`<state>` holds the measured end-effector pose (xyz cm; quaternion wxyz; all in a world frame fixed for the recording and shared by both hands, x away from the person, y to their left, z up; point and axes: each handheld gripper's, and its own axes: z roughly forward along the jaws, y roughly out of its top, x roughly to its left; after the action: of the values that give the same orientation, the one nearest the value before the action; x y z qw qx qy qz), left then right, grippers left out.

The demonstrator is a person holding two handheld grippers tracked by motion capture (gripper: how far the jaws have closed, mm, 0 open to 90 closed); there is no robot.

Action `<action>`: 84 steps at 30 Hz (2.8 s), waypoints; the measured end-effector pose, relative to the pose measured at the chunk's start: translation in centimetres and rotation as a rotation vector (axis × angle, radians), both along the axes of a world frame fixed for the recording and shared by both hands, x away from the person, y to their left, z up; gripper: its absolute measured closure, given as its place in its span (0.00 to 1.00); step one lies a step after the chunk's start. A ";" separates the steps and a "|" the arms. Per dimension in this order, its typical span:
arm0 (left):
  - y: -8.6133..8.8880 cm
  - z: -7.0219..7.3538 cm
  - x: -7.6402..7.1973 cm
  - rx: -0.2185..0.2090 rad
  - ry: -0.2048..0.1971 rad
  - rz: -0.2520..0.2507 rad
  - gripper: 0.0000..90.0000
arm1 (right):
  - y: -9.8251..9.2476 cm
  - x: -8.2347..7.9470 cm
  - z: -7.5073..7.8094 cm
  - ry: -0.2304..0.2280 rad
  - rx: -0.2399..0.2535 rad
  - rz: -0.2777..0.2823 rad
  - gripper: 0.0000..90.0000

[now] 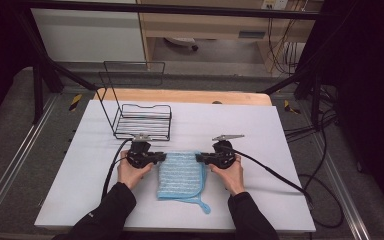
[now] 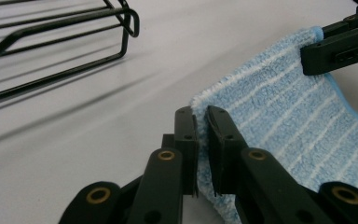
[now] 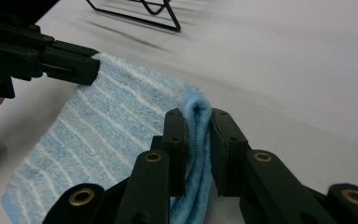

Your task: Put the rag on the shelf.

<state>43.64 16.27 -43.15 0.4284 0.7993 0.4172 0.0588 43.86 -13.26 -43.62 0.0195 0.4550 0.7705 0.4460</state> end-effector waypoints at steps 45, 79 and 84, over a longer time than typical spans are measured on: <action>0.5 7.0 -3.3 -0.111 -0.241 -0.007 0.92 | -1.1 -3.4 8.0 -0.268 0.111 0.013 0.88; 2.0 11.6 -5.5 -0.188 -0.410 0.028 0.92 | 0.2 -6.8 13.0 -0.485 0.166 0.020 0.88; 2.6 12.4 -5.7 -0.202 -0.435 0.040 0.92 | 0.8 -6.9 13.7 -0.509 0.176 0.016 0.88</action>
<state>37.93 18.87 -30.79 0.5849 0.7123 0.3348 0.1961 37.00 -12.45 -29.92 0.1693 0.3218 0.7025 0.6117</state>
